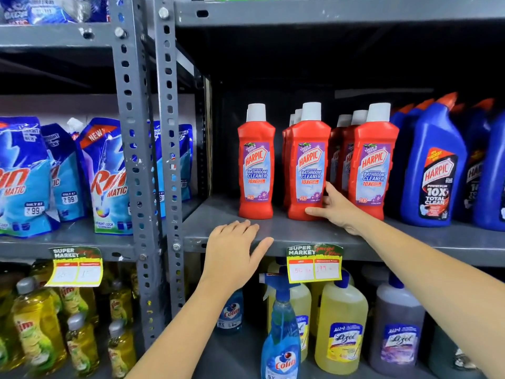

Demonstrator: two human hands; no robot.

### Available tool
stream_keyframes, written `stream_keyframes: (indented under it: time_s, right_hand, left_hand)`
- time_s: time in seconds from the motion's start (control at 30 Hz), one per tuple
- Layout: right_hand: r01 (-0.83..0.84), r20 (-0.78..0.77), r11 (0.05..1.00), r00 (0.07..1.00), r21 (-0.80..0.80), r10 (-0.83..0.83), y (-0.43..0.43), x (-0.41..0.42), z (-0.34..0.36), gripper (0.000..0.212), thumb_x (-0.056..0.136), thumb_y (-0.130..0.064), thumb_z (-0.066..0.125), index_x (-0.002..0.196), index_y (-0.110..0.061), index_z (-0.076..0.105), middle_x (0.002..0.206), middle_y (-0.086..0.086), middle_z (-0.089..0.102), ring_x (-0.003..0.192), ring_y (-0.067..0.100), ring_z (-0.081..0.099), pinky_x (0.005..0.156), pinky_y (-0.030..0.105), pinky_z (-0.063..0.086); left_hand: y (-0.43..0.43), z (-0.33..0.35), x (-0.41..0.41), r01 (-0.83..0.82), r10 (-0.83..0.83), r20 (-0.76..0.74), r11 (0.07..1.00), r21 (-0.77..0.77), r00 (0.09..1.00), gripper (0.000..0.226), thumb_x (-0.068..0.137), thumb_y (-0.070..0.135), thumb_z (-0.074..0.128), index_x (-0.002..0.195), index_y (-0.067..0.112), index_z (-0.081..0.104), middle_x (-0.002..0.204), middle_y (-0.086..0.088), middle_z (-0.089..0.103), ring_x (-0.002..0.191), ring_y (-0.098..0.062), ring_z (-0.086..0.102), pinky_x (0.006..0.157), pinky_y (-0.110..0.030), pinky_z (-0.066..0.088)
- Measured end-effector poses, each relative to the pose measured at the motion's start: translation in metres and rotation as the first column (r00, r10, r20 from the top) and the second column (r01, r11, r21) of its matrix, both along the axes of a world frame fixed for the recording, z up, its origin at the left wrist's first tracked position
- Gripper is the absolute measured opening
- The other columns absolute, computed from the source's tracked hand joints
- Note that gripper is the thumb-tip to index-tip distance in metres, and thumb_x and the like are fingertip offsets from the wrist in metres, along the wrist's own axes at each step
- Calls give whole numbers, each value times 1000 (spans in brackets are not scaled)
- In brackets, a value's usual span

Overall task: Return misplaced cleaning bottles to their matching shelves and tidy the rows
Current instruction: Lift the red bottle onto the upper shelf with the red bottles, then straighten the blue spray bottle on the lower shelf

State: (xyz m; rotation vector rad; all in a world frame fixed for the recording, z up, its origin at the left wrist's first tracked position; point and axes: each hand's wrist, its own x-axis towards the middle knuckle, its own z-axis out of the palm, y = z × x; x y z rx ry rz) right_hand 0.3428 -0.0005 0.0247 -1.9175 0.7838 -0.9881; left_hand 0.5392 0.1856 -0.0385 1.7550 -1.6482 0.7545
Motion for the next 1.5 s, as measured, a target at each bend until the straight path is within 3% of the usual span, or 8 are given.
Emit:
stream_keyframes:
  time_s: [0.7, 0.83, 0.93, 1.0, 1.17, 1.37, 1.43, 1.5]
  right_hand:
    - [75, 26, 997, 997, 11, -76, 7, -4, 3, 71, 86, -7, 68, 146, -10, 30, 137, 12, 53, 121, 21, 53, 101, 35, 44]
    - [432, 375, 849, 874, -303, -311, 38, -21, 9, 35, 90, -7, 62, 124, -6, 57, 118, 13, 66, 100, 13, 61, 86, 14, 46]
    - [665, 700, 617, 670, -420, -245, 82, -36, -21, 15, 91, -12, 60, 105, -12, 63, 94, -5, 65, 84, 0, 61, 77, 13, 46]
    - [670, 726, 589, 660, -453, -192, 109, -36, -65, 9, 91, -13, 59, 100, -14, 62, 89, -15, 60, 79, 0, 58, 74, 15, 45]
    - [502, 422, 783, 840, -367, -341, 136, -15, -200, 27, 81, -5, 65, 96, -26, 59, 80, -10, 62, 72, 7, 59, 71, 17, 46]
    - [266, -180, 962, 945, -67, -274, 127, 2, -283, 60, 74, -32, 77, 126, -28, 46, 111, -4, 59, 96, 7, 60, 82, 29, 52]
    - [194, -279, 980, 945, 54, -172, 124, 8, -293, 76, 72, -40, 80, 135, -24, 40, 117, -5, 62, 105, 11, 62, 89, 35, 53]
    - [191, -297, 977, 942, 96, -155, 122, 12, -301, 74, 73, -39, 80, 134, -22, 41, 112, -8, 67, 102, 10, 66, 87, 33, 55]
  left_hand:
    - [3, -1, 3, 33, -31, 59, 999, -35, 998, 57, 95, 55, 31, 122, 15, 62, 122, -4, 66, 115, -22, 58, 98, -38, 37]
    - [14, -13, 12, 63, -61, 170, 998, -8, 984, 57, 98, 49, 32, 141, 12, 42, 149, -9, 42, 139, -23, 33, 114, -46, 25]
    - [31, -49, 19, 69, -62, 161, 997, -38, 985, 59, 100, 45, 33, 149, 14, 23, 159, -10, 20, 147, -24, 11, 118, -48, 10]
    - [42, -85, 21, 85, -82, 96, 996, -25, 992, 56, 100, 42, 34, 148, 16, 27, 160, -10, 16, 147, -26, 10, 118, -47, 9]
    - [63, -193, 12, -48, 32, 58, 953, 299, 998, 55, 99, 52, 25, 143, 23, 39, 159, -4, 15, 145, -19, 7, 114, -39, 8]
    - [73, -265, 5, -29, -4, 61, 847, 531, 998, 60, 73, 71, 53, 117, 31, 67, 157, -2, 18, 111, -13, 63, 84, -29, 54]
    - [76, -280, 8, -22, 3, 36, 826, 563, 999, 71, 74, 71, 44, 130, 28, 55, 159, -5, 10, 118, -12, 58, 99, -34, 38]
    - [77, -287, 9, -45, 35, 28, 773, 633, 999, 81, 82, 72, 33, 147, 25, 23, 160, -9, 6, 144, -14, 17, 113, -37, 9]
